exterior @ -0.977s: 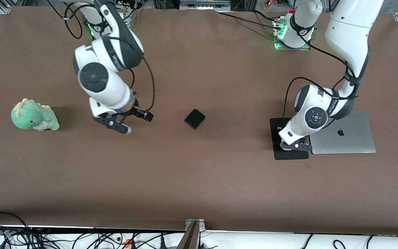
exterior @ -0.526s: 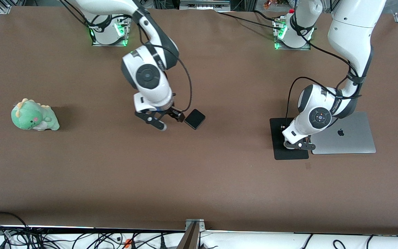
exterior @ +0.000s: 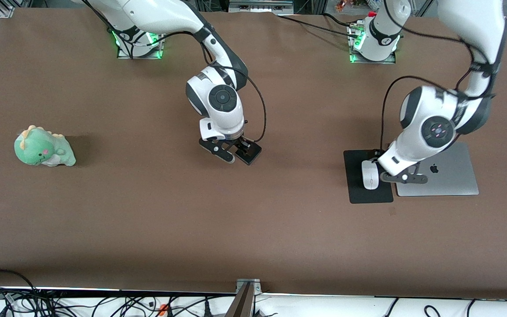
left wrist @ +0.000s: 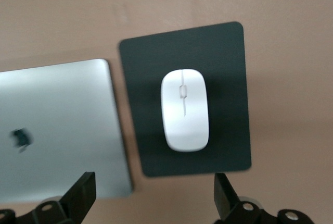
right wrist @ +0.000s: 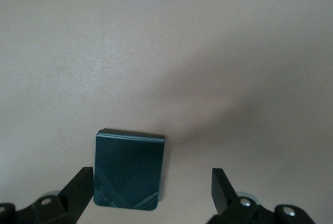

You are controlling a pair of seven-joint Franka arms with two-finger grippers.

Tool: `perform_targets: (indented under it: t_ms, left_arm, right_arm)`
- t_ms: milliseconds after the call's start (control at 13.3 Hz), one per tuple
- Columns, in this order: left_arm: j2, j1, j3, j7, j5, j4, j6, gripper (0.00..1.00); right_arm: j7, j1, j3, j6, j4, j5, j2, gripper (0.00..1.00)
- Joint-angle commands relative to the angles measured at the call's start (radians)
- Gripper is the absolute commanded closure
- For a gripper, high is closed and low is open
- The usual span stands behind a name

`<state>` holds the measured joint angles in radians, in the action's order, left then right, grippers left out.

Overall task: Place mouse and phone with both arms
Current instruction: 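Open and raise the left gripper while the right gripper grasps the phone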

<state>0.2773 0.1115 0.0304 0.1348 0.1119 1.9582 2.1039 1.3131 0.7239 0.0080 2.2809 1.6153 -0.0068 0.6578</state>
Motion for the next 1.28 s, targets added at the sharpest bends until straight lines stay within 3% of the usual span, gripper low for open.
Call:
perform_targets:
  t_ms: [0,150,376,526,1202]
  left_arm:
    - [-0.133,-0.042,0.02,-0.012,-0.001,0.011,-0.089,0.0]
    - [-0.185,-0.055,0.04,-0.011,-0.003,-0.06,-0.192,0.0]
    - [-0.204,-0.056,0.049,-0.017,-0.003,-0.276,-0.449,0.0]
    - [-0.21,-0.056,0.057,-0.011,-0.003,-0.355,-0.53,0.0]
    - [-0.224,-0.093,0.071,-0.006,-0.077,-0.355,-0.469,0.0]
  right_arm:
    - [0.06,0.026,-0.013,0.002,-0.083,-0.022,0.063,0.0]
    - [0.061,0.026,-0.014,0.005,-0.097,-0.038,0.091,0.0]
    - [0.063,0.028,-0.014,0.051,-0.126,-0.059,0.134,0.0]
    - [0.064,0.042,-0.014,0.089,-0.126,-0.059,0.155,0.0]
    - [0.086,0.065,-0.016,0.097,-0.178,-0.102,0.207,0.0]
